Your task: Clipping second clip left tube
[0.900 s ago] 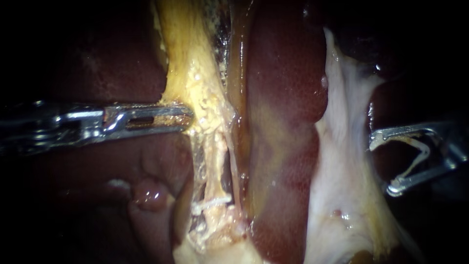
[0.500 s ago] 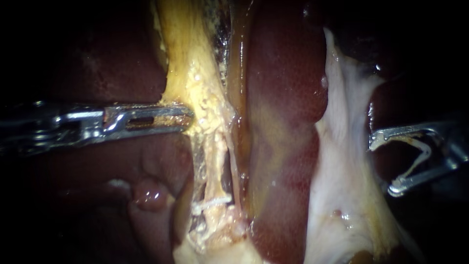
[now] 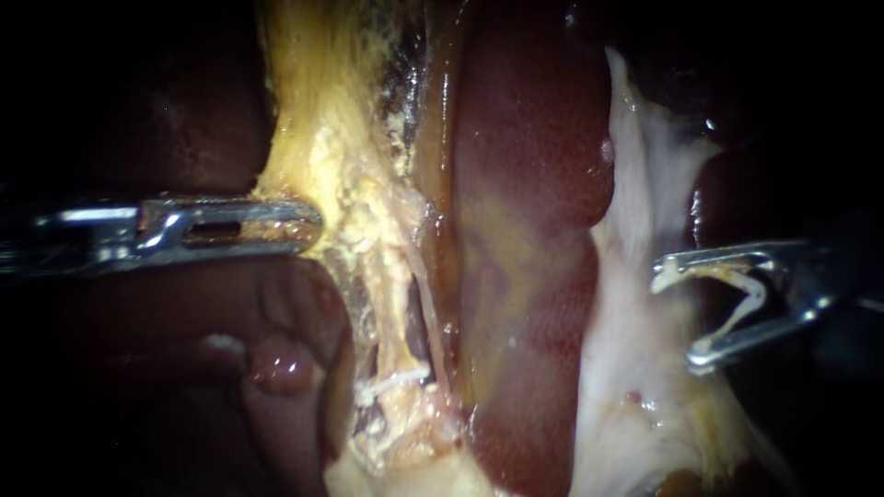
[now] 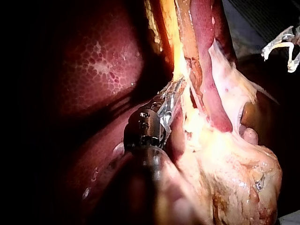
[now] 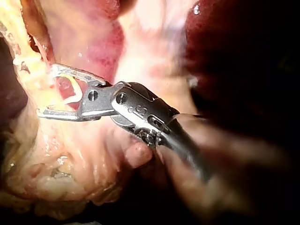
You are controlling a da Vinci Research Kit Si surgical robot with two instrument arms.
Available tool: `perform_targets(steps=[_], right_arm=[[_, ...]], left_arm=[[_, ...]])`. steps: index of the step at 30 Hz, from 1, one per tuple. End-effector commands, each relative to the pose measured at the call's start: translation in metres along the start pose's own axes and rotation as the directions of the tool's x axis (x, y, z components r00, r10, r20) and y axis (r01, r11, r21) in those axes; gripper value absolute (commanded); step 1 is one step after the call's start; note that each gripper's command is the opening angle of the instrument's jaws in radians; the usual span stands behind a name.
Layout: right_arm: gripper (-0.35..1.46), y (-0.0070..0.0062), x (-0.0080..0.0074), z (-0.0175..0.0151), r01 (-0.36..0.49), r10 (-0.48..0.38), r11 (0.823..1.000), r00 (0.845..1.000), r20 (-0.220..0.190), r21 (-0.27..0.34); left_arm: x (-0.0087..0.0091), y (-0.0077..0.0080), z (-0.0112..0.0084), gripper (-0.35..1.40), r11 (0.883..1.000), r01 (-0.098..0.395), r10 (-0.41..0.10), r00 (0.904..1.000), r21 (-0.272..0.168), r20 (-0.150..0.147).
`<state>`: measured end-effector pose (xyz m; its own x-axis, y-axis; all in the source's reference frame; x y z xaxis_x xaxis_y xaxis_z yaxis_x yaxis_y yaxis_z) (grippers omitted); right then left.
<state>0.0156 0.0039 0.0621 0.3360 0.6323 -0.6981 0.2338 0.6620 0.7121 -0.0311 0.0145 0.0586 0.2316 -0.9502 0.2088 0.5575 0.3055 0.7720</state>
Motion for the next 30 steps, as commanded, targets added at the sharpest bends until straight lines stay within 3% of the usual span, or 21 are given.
perform_targets(steps=[1,9,13,21,30], right_arm=[[0.58,0.0004,-0.0003,0.0010,-0.006,0.006,1.000,1.000,0.006,0.002],[0.58,0.0039,-0.0026,0.0094,-0.061,0.060,0.998,0.997,0.038,0.025],[0.58,0.0055,-0.0037,0.0122,-0.081,0.079,0.996,0.996,0.046,0.034],[0.56,0.0088,-0.0042,0.0149,-0.083,0.082,0.996,0.995,0.051,0.013],[0.54,0.0115,-0.0049,0.0155,-0.084,0.085,0.996,0.995,0.061,-0.009]], left_arm=[[0.0000,-0.0001,-0.0001,-0.35,1.000,-0.004,0.004,1.0000,-0.004,0.003],[-0.0002,-0.0002,-0.0010,-0.35,1.000,-0.003,0.003,1.0000,-0.002,0.008],[-0.0002,-0.0005,-0.0012,-0.35,1.000,-0.002,0.002,1.0000,-0.002,0.008],[-0.0001,-0.0011,-0.0015,-0.35,1.000,-0.006,0.006,0.9999,0.001,0.013],[0.0000,-0.0016,-0.0017,-0.35,1.000,-0.012,0.012,0.9999,0.000,0.012]])
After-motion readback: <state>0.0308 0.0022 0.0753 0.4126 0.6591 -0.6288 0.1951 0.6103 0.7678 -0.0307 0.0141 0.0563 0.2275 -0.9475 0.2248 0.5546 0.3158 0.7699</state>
